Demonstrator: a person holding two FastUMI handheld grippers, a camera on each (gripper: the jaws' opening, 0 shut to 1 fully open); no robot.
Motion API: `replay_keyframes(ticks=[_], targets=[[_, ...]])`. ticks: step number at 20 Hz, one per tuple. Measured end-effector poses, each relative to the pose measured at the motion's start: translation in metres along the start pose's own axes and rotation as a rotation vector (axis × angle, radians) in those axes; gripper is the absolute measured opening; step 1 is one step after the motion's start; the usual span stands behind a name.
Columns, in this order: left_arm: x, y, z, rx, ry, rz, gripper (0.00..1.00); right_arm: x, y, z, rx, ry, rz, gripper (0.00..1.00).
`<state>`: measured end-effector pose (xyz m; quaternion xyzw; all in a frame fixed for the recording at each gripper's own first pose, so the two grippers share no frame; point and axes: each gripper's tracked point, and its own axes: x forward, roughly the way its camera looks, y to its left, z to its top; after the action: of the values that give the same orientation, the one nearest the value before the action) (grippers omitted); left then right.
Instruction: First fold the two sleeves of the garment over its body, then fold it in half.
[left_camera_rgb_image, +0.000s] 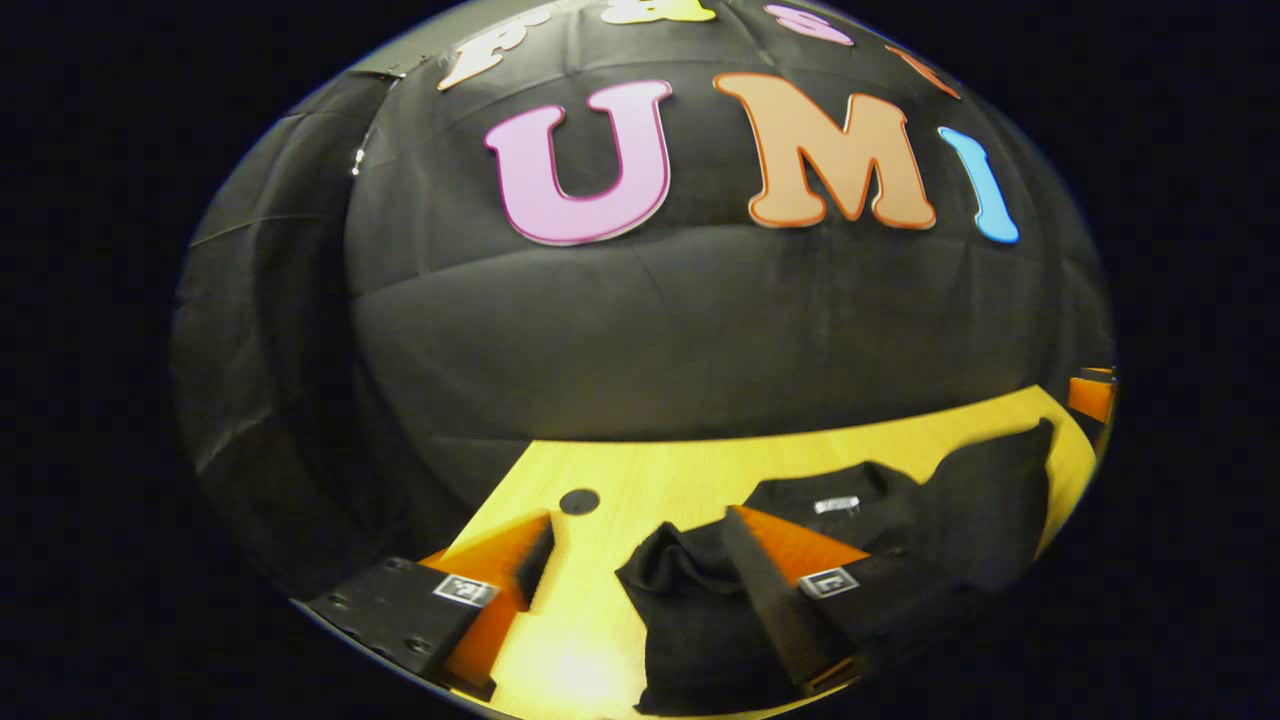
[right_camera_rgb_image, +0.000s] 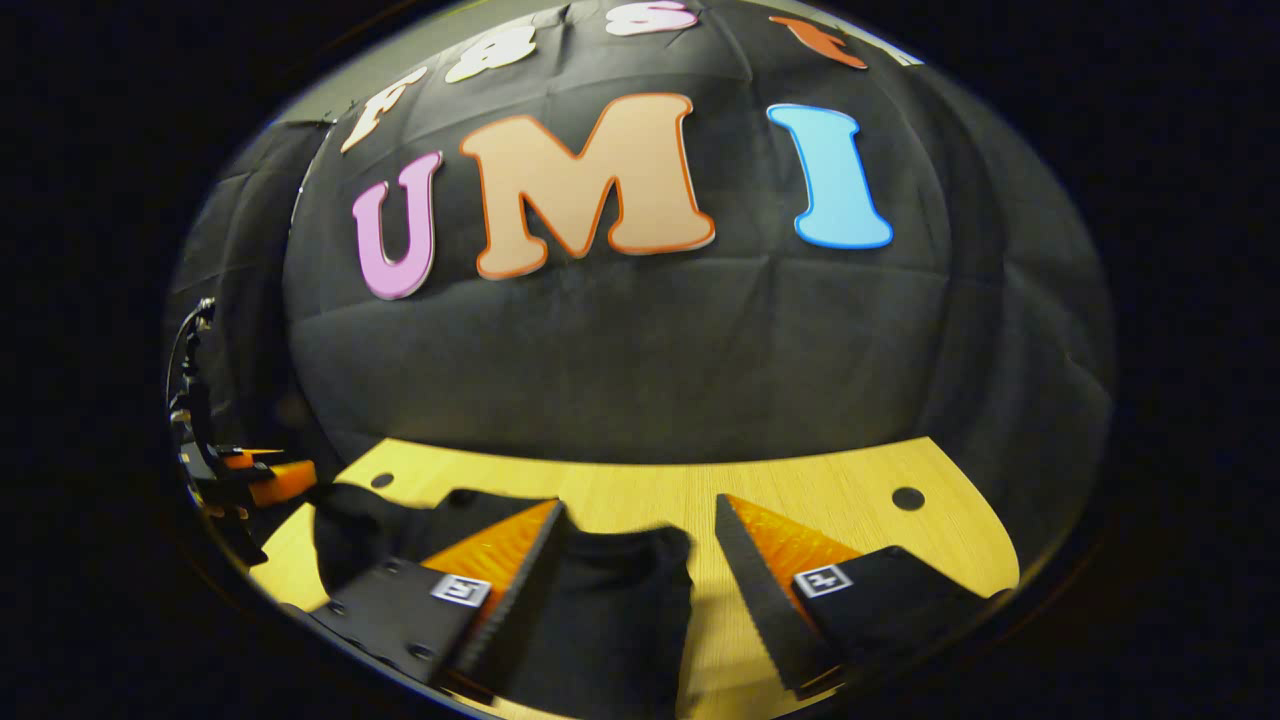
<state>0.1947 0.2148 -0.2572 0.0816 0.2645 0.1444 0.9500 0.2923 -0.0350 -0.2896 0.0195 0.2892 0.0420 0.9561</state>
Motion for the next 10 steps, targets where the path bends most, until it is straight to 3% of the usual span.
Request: replay_keyframes(ticks=[1, 2, 6, 10], targets=[[0.006, 0.002, 0.005, 0.016, -0.032, 0.011, 0.96, -0.005, 0.001, 0.01, -0.019, -0.024, -0.002, 0.99], [0.002, 0.0, 0.016, 0.032, -0.057, 0.004, 0.91, -0.009, 0.0, 0.013, -0.036, -0.031, -0.012, 0.97], [-0.027, -0.008, 0.051, 0.023, -0.14, -0.023, 0.92, -0.039, 0.009, 0.013, -0.072, -0.044, -0.024, 0.99], [-0.084, -0.003, 0.081, -0.023, -0.233, -0.043, 0.92, -0.101, 0.029, 0.028, -0.095, -0.128, -0.044, 0.99]])
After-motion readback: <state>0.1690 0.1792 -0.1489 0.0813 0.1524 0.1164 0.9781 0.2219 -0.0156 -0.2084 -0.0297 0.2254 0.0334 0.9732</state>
